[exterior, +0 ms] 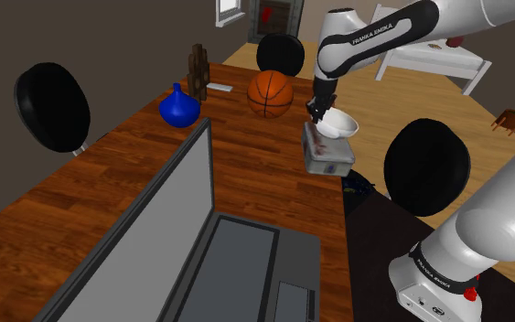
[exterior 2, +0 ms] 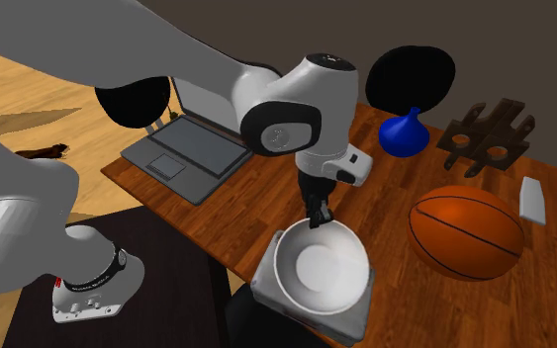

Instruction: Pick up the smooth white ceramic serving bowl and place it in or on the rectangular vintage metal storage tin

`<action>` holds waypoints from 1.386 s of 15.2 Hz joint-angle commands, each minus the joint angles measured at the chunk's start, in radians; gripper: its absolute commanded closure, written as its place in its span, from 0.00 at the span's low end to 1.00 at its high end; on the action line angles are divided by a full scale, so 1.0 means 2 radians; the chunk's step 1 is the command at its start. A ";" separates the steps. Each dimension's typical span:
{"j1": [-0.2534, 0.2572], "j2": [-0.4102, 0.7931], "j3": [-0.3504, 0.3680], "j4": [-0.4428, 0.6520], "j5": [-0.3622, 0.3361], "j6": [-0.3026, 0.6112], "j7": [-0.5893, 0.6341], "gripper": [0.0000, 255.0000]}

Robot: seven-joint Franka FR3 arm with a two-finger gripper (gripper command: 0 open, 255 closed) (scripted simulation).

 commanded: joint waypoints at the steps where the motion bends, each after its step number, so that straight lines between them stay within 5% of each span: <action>1: 0.000 0.007 0.000 -0.007 -0.001 0.014 0.002 1.00; 12: -0.001 0.020 -0.001 -0.018 -0.003 0.038 0.005 1.00; 13: -0.001 0.020 -0.001 -0.018 -0.003 0.038 0.005 0.00; 18: -0.001 0.020 -0.001 -0.018 -0.003 0.038 0.005 0.00; 21: 0.002 -0.005 0.002 0.006 0.001 -0.010 0.003 0.00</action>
